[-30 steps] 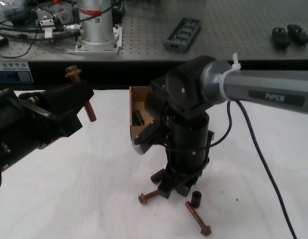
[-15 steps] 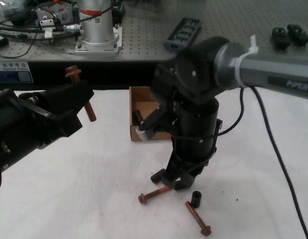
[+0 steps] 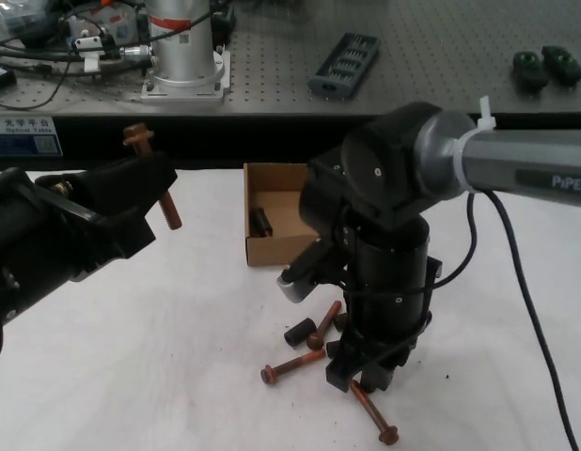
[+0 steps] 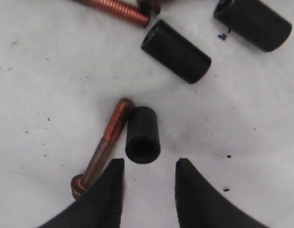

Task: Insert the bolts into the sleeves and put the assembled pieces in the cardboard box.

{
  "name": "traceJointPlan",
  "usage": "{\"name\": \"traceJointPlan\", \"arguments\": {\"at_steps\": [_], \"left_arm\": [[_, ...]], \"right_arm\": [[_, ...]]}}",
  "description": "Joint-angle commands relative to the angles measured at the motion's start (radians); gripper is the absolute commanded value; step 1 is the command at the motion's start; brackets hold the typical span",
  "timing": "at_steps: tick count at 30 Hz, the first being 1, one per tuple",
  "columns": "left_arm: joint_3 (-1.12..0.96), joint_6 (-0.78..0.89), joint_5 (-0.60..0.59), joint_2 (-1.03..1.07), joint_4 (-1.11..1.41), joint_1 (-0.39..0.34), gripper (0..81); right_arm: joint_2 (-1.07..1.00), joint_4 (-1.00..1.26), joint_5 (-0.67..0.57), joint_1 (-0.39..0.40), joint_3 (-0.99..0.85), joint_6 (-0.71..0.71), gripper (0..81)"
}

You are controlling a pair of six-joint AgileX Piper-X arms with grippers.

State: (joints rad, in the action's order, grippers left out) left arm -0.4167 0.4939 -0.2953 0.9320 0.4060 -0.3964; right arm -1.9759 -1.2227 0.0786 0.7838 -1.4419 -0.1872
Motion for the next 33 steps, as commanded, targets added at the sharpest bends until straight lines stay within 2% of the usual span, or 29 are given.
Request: {"name": "traceJointPlan", "arguments": {"at_steps": [1, 5, 23, 33], "left_arm": [[-0.004, 0.005, -0.003, -0.01, 0.015, 0.004, 0.6], [-0.004, 0.005, -0.003, -0.01, 0.015, 0.004, 0.6], [-0.004, 0.005, -0.003, -0.01, 0.015, 0.004, 0.6], [-0.004, 0.005, -0.003, -0.01, 0.015, 0.004, 0.6]], "right_arm": [[0.049, 0.024, -0.006, -0.01, 0.032, 0.008, 23.4], [0.055, 0.055, -0.008, -0.016, 0.076, 0.008, 18.8], [0.055, 0.232, -0.01, -0.016, 0.099, 0.008, 18.7], [0.055, 0.236, -0.041, -0.016, 0.099, 0.007, 18.7]]}}
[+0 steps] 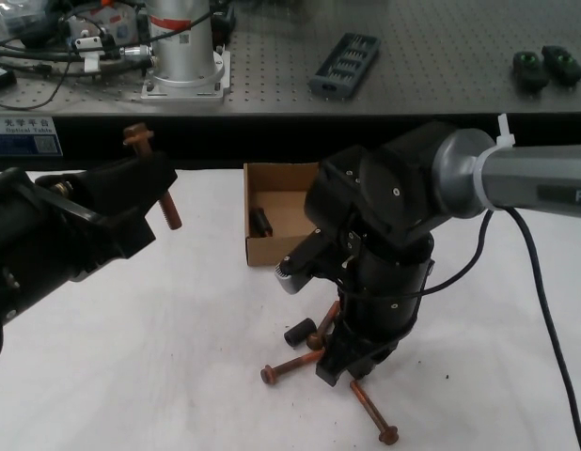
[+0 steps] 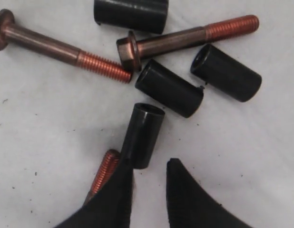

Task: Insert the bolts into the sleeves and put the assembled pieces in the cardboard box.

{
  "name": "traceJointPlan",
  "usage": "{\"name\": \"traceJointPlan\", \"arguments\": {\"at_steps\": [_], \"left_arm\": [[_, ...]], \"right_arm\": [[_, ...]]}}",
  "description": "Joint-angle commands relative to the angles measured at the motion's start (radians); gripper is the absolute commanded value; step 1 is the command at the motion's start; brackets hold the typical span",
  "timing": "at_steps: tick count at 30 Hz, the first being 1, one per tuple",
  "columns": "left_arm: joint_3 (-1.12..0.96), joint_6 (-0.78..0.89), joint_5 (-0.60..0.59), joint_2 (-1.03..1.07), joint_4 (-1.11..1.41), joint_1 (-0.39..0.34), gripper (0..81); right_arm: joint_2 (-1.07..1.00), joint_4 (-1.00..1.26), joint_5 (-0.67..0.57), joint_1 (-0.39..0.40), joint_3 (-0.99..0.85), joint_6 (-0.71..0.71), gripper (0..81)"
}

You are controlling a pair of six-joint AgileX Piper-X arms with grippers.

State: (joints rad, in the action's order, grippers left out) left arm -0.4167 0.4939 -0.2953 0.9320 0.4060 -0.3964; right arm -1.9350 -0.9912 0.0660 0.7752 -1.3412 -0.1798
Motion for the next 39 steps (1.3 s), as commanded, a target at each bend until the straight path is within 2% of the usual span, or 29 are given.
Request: {"name": "traceJointPlan", "arguments": {"at_steps": [1, 7, 12, 31, 39], "left_arm": [[-0.004, 0.005, -0.003, -0.01, 0.015, 0.004, 0.6], [-0.004, 0.005, -0.003, -0.01, 0.015, 0.004, 0.6], [-0.004, 0.005, -0.003, -0.01, 0.015, 0.004, 0.6], [-0.004, 0.005, -0.003, -0.01, 0.015, 0.004, 0.6], [-0.004, 0.005, -0.003, -0.01, 0.015, 0.004, 0.6]], "right_arm": [[0.011, 0.012, -0.038, -0.01, -0.001, -0.001, 18.7], [-0.016, 0.011, -0.059, -0.01, -0.001, 0.004, 19.2], [-0.019, 0.016, -0.059, -0.01, -0.001, 0.004, 23.6], [-0.085, 0.035, -0.08, -0.013, -0.001, 0.032, 23.2], [-0.093, 0.064, -0.08, -0.013, -0.001, 0.149, 23.2]]}}
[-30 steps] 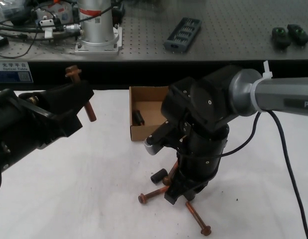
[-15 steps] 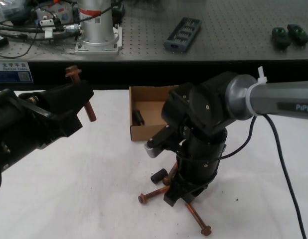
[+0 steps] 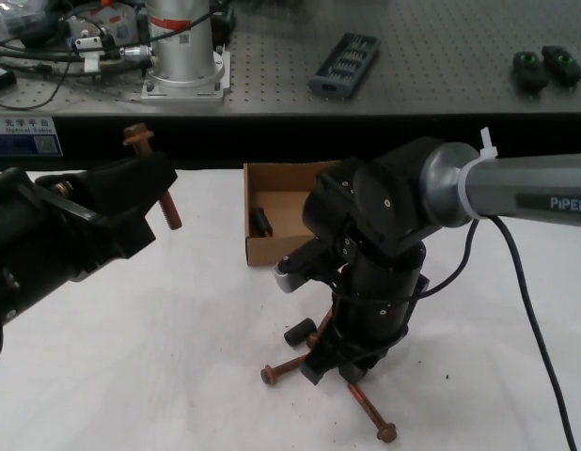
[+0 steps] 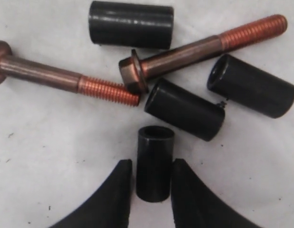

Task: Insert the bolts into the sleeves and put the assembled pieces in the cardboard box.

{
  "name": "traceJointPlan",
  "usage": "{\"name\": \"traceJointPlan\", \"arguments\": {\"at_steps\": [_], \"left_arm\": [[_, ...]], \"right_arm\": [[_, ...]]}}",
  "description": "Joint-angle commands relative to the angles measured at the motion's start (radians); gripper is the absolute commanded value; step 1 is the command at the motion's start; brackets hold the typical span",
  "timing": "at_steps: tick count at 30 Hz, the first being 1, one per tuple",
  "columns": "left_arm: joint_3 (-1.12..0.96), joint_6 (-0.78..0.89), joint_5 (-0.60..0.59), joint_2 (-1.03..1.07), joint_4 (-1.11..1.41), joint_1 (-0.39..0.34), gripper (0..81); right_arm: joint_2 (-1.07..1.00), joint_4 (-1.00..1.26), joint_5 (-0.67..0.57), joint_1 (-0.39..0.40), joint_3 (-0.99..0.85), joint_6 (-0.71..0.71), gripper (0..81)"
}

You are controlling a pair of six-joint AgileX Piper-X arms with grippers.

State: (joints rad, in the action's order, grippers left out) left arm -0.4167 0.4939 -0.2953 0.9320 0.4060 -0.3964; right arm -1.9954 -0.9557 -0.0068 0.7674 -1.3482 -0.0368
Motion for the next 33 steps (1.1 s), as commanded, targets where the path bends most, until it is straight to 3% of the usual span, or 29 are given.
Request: {"name": "traceJointPlan", "arguments": {"at_steps": [1, 33], "left_arm": [[-0.004, 0.005, -0.003, -0.01, 0.015, 0.004, 0.6], [-0.004, 0.005, -0.005, -0.01, 0.015, 0.004, 0.6]], "right_arm": [[-0.033, 0.028, -0.003, -0.005, 0.006, 0.017, 23.2], [-0.033, -0.01, 0.016, -0.014, 0.006, 0.067, 23.2]]}}
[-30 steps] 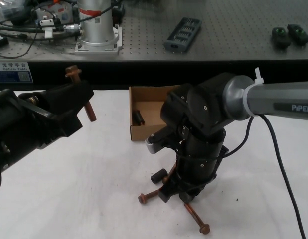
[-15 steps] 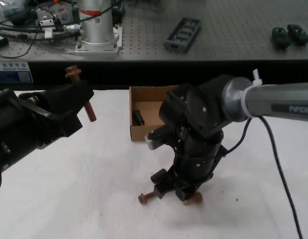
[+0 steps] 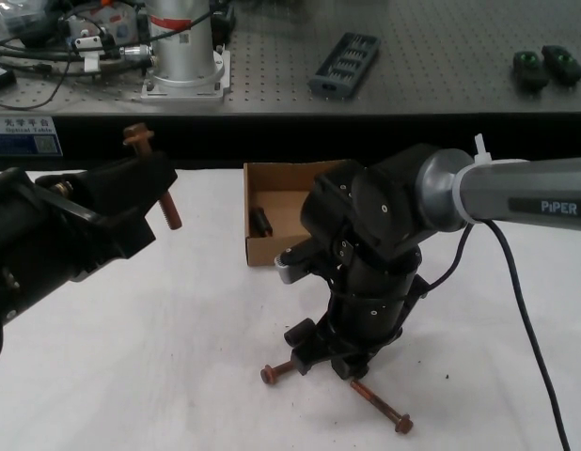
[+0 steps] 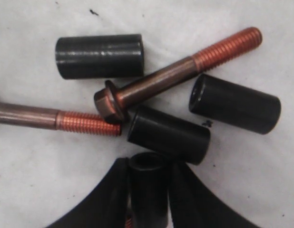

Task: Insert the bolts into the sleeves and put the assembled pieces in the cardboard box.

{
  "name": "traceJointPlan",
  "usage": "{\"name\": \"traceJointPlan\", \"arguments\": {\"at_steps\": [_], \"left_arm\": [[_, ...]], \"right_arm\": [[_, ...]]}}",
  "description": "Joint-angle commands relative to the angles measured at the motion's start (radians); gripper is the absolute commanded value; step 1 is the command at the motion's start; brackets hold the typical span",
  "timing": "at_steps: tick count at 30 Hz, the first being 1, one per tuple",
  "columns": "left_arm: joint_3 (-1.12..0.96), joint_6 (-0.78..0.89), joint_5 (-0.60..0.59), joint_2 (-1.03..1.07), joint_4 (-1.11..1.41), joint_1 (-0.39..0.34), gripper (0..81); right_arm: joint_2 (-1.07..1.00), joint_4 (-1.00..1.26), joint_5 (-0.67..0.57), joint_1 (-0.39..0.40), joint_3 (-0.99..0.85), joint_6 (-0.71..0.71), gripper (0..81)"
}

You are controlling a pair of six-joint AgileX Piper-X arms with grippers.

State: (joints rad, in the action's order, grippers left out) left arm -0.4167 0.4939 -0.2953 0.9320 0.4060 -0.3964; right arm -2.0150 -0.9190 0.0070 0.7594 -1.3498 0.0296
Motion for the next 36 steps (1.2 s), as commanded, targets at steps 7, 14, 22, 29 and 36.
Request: {"name": "traceJointPlan", "arguments": {"at_steps": [7, 14, 22, 29, 36], "left_arm": [[-0.004, 0.005, -0.005, -0.01, 0.015, 0.004, 0.6], [-0.004, 0.005, -0.005, -0.01, 0.015, 0.004, 0.6], [-0.004, 0.01, -0.005, -0.01, 0.015, 0.004, 0.6], [-0.004, 0.031, 0.001, -0.01, 0.015, 0.004, 0.6], [-0.004, 0.031, 0.014, 0.044, 0.015, 0.004, 0.6]], "right_arm": [[-0.013, -0.077, 0.006, -0.006, 0.007, 0.001, 22.5], [-0.013, -0.077, 0.006, -0.006, 0.007, 0.001, 5.3], [-0.008, -0.032, -0.034, -0.013, 0.007, -0.008, 1.1], [0.082, 0.101, -0.084, -0.05, 0.02, -0.008, 1.1], [0.27, 0.314, -0.188, -0.088, 0.207, 0.004, 1.1]]}}
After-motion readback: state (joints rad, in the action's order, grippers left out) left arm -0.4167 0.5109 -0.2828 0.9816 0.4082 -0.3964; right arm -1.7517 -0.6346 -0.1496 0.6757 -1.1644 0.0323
